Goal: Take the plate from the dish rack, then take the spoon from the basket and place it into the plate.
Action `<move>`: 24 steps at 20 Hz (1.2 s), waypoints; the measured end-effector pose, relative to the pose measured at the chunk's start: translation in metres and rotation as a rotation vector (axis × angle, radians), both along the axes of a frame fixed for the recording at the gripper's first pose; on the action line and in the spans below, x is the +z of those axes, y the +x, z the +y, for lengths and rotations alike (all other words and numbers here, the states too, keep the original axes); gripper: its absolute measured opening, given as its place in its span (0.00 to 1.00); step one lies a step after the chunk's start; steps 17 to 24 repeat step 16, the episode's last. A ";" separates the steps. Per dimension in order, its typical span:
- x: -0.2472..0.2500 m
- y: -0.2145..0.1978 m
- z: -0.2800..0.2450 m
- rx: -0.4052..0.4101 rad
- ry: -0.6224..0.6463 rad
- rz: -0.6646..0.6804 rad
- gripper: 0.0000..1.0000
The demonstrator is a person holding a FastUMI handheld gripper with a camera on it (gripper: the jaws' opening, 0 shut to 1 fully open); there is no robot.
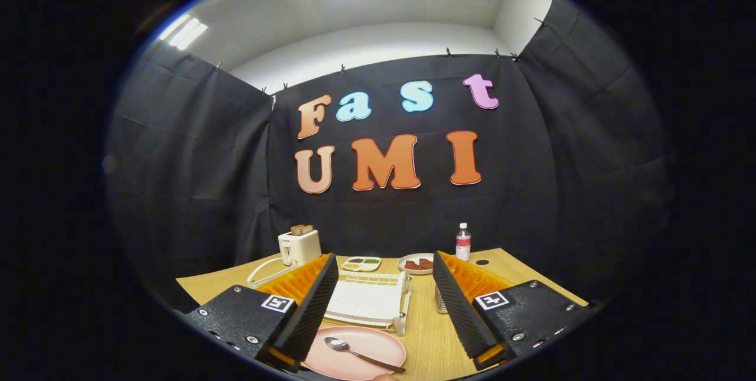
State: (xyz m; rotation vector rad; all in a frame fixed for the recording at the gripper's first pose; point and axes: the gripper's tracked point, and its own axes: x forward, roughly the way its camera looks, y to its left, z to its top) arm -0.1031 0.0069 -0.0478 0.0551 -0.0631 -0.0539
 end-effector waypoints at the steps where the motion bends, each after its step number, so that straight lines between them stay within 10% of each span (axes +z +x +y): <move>1: 0.002 -0.001 -0.004 -0.012 -0.017 -0.006 0.95; 24: 0.031 0.008 0.000 -0.008 -0.013 -0.077 0.96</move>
